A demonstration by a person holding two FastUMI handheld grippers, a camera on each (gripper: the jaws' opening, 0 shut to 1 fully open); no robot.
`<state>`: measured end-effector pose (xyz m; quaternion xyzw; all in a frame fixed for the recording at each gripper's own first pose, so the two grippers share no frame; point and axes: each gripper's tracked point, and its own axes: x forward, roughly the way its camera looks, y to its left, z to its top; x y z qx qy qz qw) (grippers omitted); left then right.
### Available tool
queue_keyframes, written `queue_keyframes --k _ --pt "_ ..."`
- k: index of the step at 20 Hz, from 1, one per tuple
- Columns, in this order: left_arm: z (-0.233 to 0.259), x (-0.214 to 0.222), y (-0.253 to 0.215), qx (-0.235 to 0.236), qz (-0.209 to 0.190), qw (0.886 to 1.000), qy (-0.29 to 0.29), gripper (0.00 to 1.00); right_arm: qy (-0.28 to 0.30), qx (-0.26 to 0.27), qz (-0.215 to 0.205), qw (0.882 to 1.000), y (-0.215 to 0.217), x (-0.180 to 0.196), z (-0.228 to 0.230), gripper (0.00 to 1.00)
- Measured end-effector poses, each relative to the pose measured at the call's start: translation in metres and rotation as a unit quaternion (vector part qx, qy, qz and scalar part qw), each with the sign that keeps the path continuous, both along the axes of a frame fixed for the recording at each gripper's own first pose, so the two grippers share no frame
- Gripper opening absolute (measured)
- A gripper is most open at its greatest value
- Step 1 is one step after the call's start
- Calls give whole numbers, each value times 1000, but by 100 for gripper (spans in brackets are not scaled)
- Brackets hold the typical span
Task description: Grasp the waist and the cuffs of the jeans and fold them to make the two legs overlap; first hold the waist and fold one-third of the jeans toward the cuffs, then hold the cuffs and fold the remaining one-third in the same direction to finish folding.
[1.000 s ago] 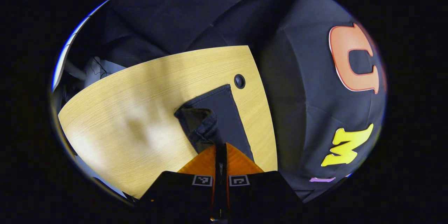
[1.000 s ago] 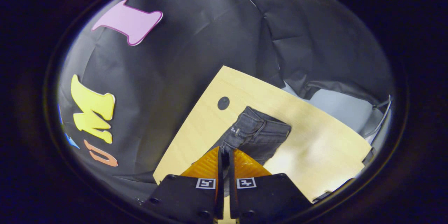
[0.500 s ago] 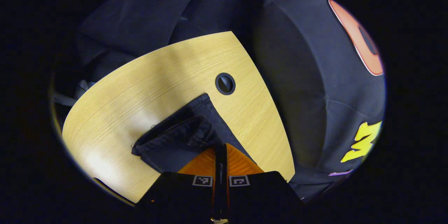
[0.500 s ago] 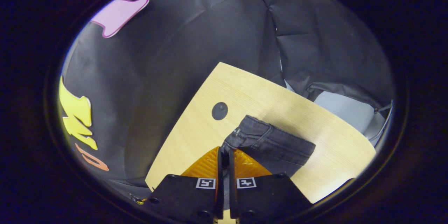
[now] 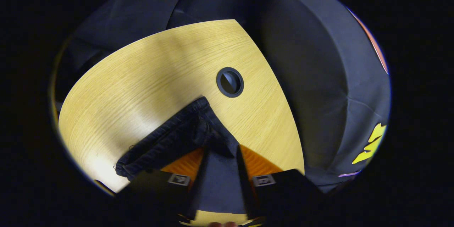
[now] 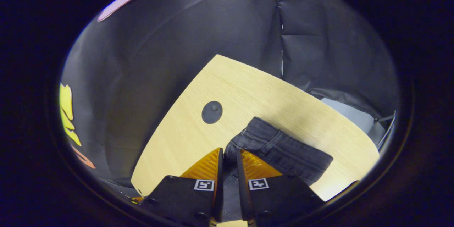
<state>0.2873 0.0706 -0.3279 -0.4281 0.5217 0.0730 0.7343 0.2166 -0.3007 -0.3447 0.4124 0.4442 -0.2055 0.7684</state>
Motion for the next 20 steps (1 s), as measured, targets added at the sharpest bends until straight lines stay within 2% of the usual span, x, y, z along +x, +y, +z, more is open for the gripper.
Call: queue_keyframes --k 1,2,5,6,7,9,10,12,13,14,15,16,17,18,20 --pt "4 0 2 5 1 1000 -3 79 -5 -1 3 1000 3 3 1 24" --pt "4 2 0 11 -1 1000 -6 99 -8 -5 11 1000 4 4 3 38" --pt "38 -2 -9 19 -14 999 -28 99 -27 -35 26 999 -2 -5 24 78" --pt "53 -4 -14 21 -17 999 -42 99 -37 -45 30 998 -5 -9 33 79" --pt "71 -8 -17 29 -25 997 -63 99 -49 -56 38 996 -5 -14 43 73" --pt "105 -23 -23 68 -56 990 -109 99 -79 -95 62 990 -11 -34 73 88" --pt "124 -32 -27 97 -73 983 -140 99 -96 -119 78 985 -13 -46 90 80" --pt "164 -50 -37 160 -101 959 -212 99 -132 -169 114 970 -9 -73 121 80" --pt "184 -64 -46 190 -116 943 -247 99 -148 -197 132 960 -4 -91 135 80" --pt "197 -80 -54 219 -133 927 -274 99 -161 -220 151 950 3 -108 147 88" --pt "208 -99 -63 246 -149 910 -299 99 -170 -236 169 942 14 -126 156 84" --pt "216 -119 -74 273 -163 893 -320 99 -171 -248 183 936 21 -144 160 87" --pt "220 -136 -82 294 -170 879 -334 99 -174 -255 190 932 29 -163 164 97" --pt "222 -151 -91 313 -177 866 -347 99 -181 -259 191 929 36 -179 169 98" --pt "220 -175 -112 322 -178 853 -371 99 -189 -265 190 926 45 -204 173 98"
